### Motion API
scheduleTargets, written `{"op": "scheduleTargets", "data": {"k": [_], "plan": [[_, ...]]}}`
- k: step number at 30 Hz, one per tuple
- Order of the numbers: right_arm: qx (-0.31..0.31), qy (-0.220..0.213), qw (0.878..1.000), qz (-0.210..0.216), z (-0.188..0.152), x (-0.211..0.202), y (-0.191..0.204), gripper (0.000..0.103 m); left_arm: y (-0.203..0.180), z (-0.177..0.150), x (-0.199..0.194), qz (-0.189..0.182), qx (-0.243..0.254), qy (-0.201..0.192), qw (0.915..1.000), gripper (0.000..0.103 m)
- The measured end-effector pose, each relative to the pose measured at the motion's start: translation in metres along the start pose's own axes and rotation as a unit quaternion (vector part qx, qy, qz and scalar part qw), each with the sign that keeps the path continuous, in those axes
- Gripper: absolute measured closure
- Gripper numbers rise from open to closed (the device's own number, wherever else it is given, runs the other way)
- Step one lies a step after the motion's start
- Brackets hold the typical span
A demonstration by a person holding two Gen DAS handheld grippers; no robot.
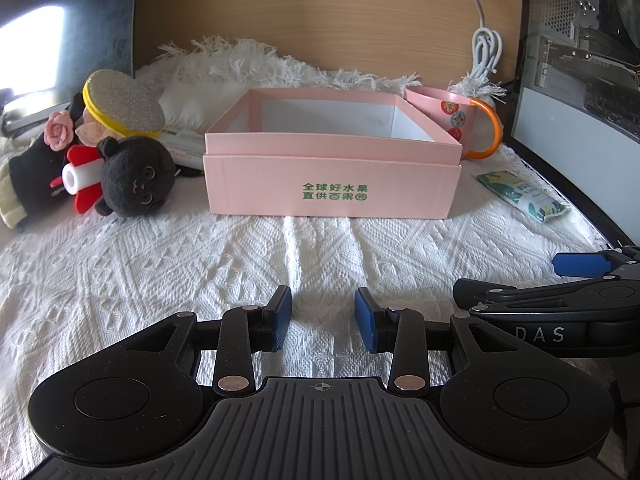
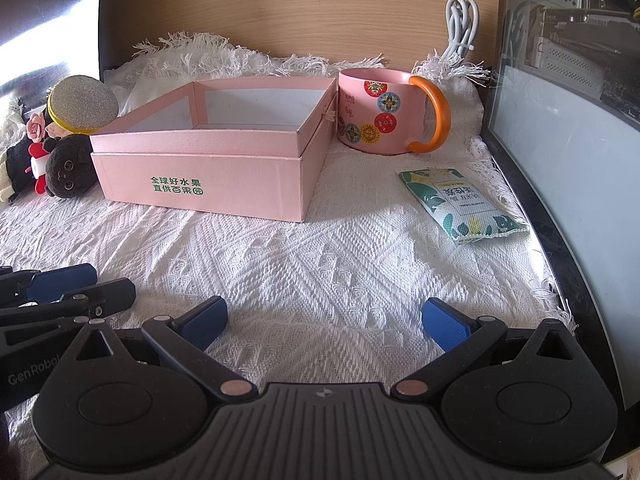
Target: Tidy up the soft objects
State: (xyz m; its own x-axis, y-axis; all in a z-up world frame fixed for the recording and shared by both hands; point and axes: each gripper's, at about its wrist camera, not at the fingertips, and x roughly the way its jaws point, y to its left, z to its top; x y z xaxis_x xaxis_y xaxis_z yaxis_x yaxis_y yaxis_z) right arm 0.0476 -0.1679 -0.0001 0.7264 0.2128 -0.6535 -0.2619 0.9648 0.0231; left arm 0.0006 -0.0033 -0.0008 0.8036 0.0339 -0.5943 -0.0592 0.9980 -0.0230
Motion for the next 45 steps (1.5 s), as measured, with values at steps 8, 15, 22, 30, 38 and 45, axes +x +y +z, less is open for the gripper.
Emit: {"op": "scheduleTargets", "data": {"k": [8, 15, 22, 30, 38, 45], "plan": [[0.000, 0.000, 1.000, 0.000, 0.000, 0.000, 0.000, 0.000, 0.000, 0.000, 0.000, 0.000, 0.000, 0.000, 1.0000, 0.063], [0.000, 0.000, 1.000, 0.000, 0.000, 0.000, 0.000, 0.000, 0.001, 0.000, 0.000, 0.002, 0.002, 0.000, 1.0000, 0.063], [0.000, 0.000, 1.000, 0.000, 0.000, 0.000, 0.000, 0.000, 0.001, 0.000, 0.000, 0.002, 0.002, 0.000, 1.0000, 0.063], [0.008, 0.037, 0.999, 0.020, 0.004, -0.002, -0.004, 0.000, 0.014, -0.001, -0.004, -0.033, -0.033, -0.007, 0.9989, 0.069], [-0.017, 0.121, 0.993, 0.008, 0.018, -0.002, 0.010, 0.001, 0.070, 0.028, -0.012, -0.098, -0.072, 0.014, 0.9924, 0.069], [-0.102, 0.017, 0.992, 0.075, 0.061, -0.024, 0.105, 0.006, 0.170, 0.053, -0.020, -0.105, -0.104, 0.068, 0.9867, 0.069]]}}
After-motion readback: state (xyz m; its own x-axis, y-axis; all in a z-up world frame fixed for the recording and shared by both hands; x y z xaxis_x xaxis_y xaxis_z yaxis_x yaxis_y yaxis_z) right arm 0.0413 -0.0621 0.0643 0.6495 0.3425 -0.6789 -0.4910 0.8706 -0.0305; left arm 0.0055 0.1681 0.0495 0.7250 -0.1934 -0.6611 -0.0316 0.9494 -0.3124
